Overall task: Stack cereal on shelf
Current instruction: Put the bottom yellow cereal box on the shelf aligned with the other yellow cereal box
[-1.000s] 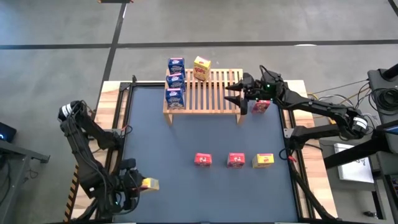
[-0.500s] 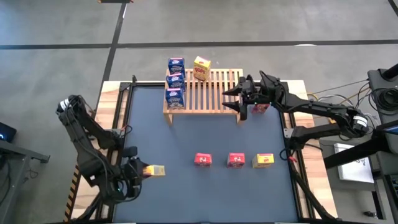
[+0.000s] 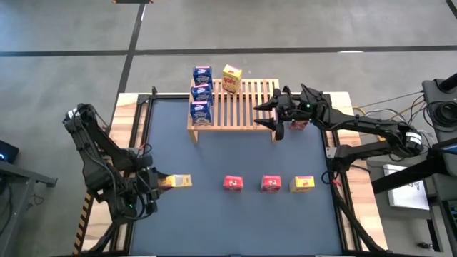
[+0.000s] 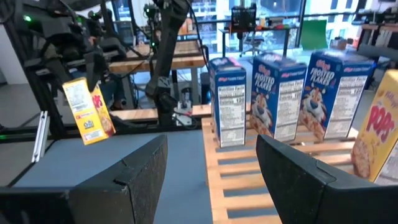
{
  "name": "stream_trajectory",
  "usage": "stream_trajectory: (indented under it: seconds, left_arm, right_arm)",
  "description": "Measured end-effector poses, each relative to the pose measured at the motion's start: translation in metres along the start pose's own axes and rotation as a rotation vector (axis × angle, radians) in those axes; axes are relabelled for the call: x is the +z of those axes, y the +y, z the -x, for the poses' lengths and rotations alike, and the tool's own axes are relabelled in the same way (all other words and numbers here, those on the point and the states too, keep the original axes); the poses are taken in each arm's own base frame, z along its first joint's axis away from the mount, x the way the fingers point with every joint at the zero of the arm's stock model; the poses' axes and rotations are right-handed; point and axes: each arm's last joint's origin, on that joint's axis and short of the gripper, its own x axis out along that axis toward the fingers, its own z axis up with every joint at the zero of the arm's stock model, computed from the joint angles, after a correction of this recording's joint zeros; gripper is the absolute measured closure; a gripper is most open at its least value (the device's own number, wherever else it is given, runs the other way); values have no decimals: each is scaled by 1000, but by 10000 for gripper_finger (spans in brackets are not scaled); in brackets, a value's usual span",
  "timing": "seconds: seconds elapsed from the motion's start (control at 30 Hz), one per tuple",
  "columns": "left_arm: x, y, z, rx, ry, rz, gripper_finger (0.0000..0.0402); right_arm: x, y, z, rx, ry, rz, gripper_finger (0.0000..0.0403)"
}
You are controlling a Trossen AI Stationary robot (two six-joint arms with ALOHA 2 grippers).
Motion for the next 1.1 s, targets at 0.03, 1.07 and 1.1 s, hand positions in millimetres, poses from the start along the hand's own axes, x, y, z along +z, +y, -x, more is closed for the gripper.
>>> stream_trajectory:
  seconds: [0.03,1.07,1.1]
  left_arm:
    - [-1,2,0,6,-7,1,255]
    - [19,12,-15,79,-135,-32,255]
    - [20,11,-16,77,-141,-39,255]
  right_arm:
    - [1,0,0,0,-9,4,168]
    - [5,35,-13,112,-57,73,167]
    - [5,36,-13,116,-57,74,167]
